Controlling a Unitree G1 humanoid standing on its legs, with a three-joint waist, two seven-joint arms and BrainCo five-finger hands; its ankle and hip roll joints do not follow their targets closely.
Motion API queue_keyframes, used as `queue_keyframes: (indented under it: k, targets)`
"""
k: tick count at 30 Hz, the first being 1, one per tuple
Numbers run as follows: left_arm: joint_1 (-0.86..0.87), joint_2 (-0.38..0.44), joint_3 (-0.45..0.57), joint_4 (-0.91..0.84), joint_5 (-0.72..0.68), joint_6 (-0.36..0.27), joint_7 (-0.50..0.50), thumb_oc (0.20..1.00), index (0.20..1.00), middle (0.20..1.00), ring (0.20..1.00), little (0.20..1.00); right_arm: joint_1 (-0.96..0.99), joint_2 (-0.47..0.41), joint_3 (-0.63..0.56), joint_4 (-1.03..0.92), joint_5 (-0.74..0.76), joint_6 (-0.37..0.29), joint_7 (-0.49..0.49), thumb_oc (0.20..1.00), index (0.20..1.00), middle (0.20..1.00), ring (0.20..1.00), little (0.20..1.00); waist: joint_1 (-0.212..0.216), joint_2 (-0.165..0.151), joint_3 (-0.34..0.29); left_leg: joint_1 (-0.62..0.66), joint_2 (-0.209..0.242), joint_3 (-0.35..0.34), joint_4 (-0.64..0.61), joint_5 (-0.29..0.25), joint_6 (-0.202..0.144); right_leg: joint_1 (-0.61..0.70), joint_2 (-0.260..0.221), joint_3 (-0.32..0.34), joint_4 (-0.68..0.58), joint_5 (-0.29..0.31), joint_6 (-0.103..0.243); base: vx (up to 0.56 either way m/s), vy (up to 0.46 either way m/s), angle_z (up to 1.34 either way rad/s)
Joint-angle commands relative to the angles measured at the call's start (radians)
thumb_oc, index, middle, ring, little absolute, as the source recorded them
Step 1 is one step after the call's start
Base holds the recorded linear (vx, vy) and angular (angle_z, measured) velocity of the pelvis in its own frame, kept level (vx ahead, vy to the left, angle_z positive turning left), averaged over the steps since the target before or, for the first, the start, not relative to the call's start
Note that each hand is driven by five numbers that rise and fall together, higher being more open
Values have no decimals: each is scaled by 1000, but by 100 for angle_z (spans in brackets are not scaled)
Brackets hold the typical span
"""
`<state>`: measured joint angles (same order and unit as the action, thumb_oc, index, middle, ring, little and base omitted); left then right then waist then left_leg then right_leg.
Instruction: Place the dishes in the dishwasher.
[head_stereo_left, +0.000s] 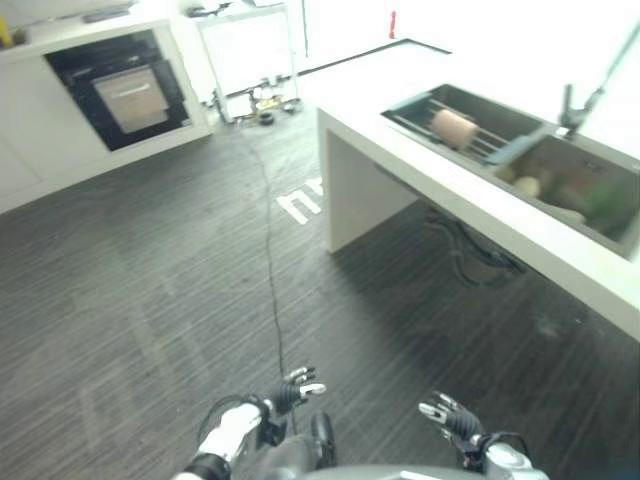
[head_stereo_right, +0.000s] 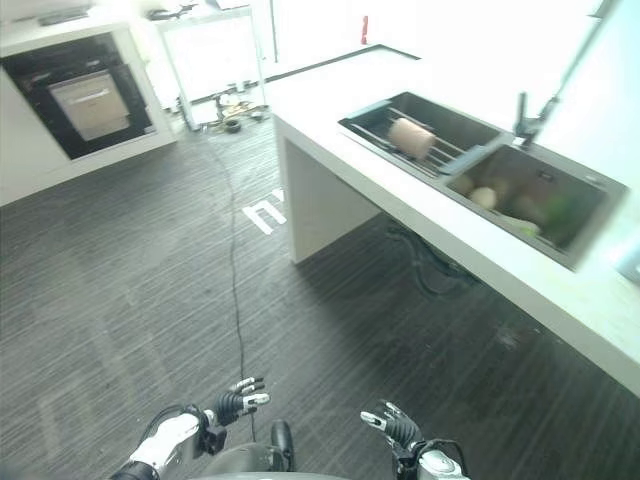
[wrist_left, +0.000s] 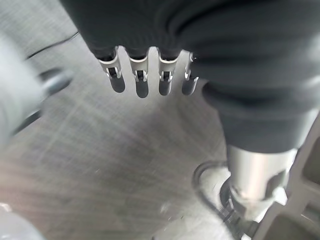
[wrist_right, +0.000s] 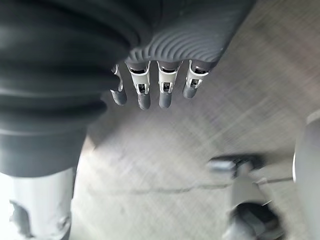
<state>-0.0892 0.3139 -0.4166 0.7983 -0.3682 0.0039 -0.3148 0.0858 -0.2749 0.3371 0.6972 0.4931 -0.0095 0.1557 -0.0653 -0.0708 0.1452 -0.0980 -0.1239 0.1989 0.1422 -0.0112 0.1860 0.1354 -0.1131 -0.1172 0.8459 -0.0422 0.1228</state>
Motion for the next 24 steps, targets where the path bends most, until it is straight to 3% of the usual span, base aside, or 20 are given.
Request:
queue_keyframes:
  k: [1, 3, 4, 6, 7, 10, 15, 24]
  targets:
    - [6, -8, -35, -30, 30, -2, 0, 1000, 1000, 1000, 1000, 1000, -11, -25, -3, -25, 38, -29, -30, 1000, 1000, 1000, 1000, 1000, 1, 81, 3, 48, 115, 3, -100, 6, -109, -154, -16, -6, 17, 70, 23, 363, 247, 7]
    - [12, 0, -32, -24, 5, -9, 14, 1000, 1000, 1000, 1000, 1000, -22, -19, 4, -8, 39, -46, -29, 1000, 1000, 1000, 1000, 1000, -8, 91, 19, 99, 112, 6, -119, 4, -113, -222, -9, -39, -40, 39, 0, 324, 66, -15]
    - [20, 13, -7, -43, 3, -1, 2, 1000, 1000, 1000, 1000, 1000, -14, -22, 0, -32, 25, -43, -35, 1000, 1000, 1000, 1000, 1000, -27, 85, 32, 153, 102, 2, -142, -7, -123, -274, 15, -82, -227, 25, -3, 319, -73, -27]
    - [19, 29, 9, -72, -6, 16, -1, 1000, 1000, 1000, 1000, 1000, -5, -30, -14, -50, 18, -33, -26, 1000, 1000, 1000, 1000, 1000, -47, 67, 44, 202, 95, 10, -148, -43, -131, -309, -1, -132, -455, 68, 7, 270, -103, -11]
    - [15, 36, 20, -80, 3, 19, -8, 1000, 1000, 1000, 1000, 1000, -3, -35, -25, -46, 13, -34, -13, 1000, 1000, 1000, 1000, 1000, -56, 60, 51, 219, 93, 14, -139, -76, -126, -346, -21, -134, -487, 118, 24, 199, -91, 25]
    - [4, 20, 14, -52, 3, 3, 13, 1000, 1000, 1000, 1000, 1000, -21, -33, -40, -3, 4, -38, 5, 1000, 1000, 1000, 1000, 1000, -68, 52, 44, 235, 91, -7, -126, -95, -140, -298, 0, -84, -629, 86, 23, 176, -140, 40]
    - [22, -16, 3, -25, 63, -22, -9, 1000, 1000, 1000, 1000, 1000, -44, -17, -24, 29, 37, -54, -22, 1000, 1000, 1000, 1000, 1000, -54, 54, 10, 243, 87, -10, -107, -99, -154, -200, 34, -85, -724, 61, -8, 144, -138, 54]
    - [12, -41, 4, 0, 51, -31, -6, 1000, 1000, 1000, 1000, 1000, -40, -31, -29, 39, 18, -47, -23, 1000, 1000, 1000, 1000, 1000, -79, 55, -23, 212, 88, 34, 26, -155, -155, -138, 75, -35, -762, 14, -56, 74, -109, -56]
